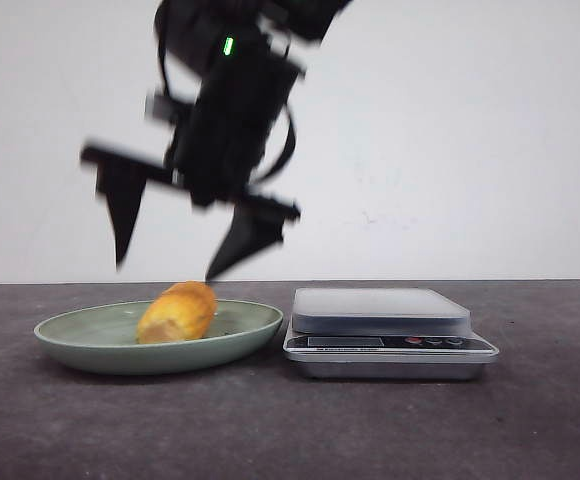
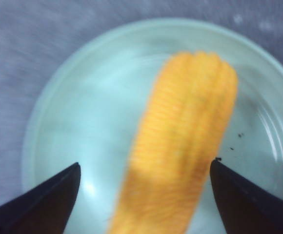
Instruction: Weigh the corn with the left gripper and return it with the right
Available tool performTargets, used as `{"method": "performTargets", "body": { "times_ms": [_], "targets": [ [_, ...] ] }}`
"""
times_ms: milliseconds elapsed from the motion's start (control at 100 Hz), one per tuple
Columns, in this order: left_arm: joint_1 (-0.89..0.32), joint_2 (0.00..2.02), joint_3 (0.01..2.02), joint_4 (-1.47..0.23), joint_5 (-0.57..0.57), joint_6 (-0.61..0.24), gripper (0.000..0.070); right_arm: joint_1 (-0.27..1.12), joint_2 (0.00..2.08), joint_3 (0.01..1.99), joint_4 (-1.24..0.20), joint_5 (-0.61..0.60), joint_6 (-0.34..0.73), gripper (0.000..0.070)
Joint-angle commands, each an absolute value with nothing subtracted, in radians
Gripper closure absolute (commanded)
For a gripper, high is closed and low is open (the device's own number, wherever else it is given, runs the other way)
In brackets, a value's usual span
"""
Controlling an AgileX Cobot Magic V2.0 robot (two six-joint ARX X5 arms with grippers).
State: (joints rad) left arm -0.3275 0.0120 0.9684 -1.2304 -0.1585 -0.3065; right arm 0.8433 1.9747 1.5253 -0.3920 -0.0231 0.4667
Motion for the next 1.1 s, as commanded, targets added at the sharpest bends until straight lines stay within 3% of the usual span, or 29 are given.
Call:
{"method": "performTargets", "body": {
  "times_ms": [0,440,840,1090],
  "targets": [
    [-0.328,0.007,0.98,-1.219,-0.161,-0.304,0.023,0.847,1.92,1.559,-0.4,-0.021,0.426,0.0162],
    [-0.328,0.007,0.98,-1.219,-0.161,-0.304,0.023,0.685,1.505,1.559,-0.793,0.159,0.194,0.0162],
    [-0.328,0.007,0.98,-1.219,-0.16,-0.304,0.023,0.389,1.156,1.558,-0.988,0.122,0.118,0.0162],
    [-0.328,0.007,0.98,-1.219,-0.16,-0.304,0.023,0.343,0.9,1.52,-1.057,0.105,0.112,0.0163]
  ]
}}
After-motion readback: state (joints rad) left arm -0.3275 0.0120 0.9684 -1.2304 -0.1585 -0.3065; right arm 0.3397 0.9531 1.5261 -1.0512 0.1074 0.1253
